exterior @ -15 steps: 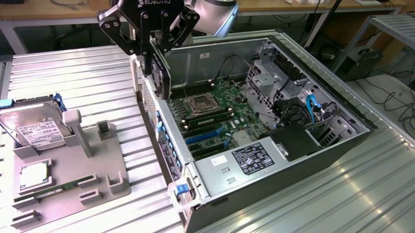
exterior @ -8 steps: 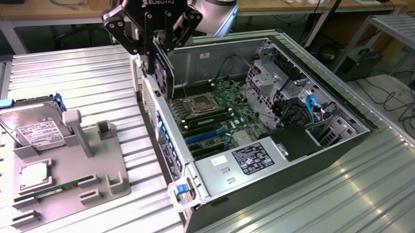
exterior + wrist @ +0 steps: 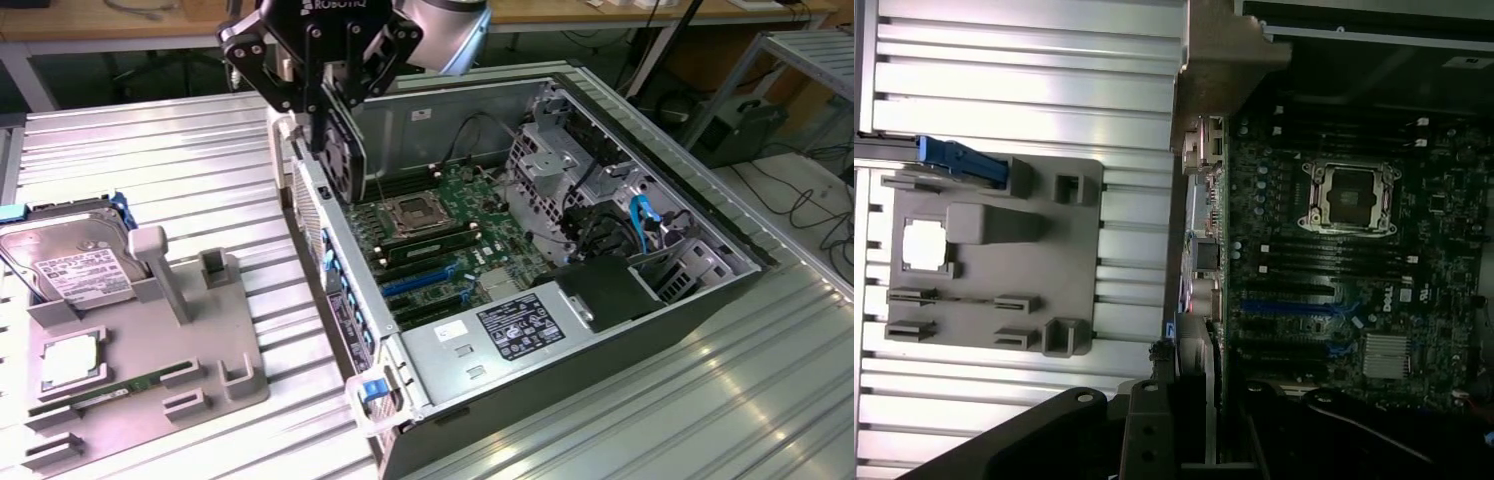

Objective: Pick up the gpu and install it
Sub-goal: 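Pick up the gpu and move the gpu toward the slot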

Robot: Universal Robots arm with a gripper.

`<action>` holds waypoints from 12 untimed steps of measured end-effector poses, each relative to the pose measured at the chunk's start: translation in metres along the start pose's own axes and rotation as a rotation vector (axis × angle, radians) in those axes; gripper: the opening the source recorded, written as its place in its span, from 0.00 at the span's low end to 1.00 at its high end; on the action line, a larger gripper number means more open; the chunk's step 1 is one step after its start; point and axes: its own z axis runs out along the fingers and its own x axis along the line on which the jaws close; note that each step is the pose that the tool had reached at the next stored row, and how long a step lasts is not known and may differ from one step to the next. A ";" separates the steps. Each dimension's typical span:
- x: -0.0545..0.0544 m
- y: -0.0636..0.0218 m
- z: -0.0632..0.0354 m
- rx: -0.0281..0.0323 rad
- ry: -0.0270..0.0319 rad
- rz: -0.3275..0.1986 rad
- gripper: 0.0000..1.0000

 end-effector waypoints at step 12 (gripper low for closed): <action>-0.008 -0.0006 0.0001 0.0001 0.0005 -0.010 0.27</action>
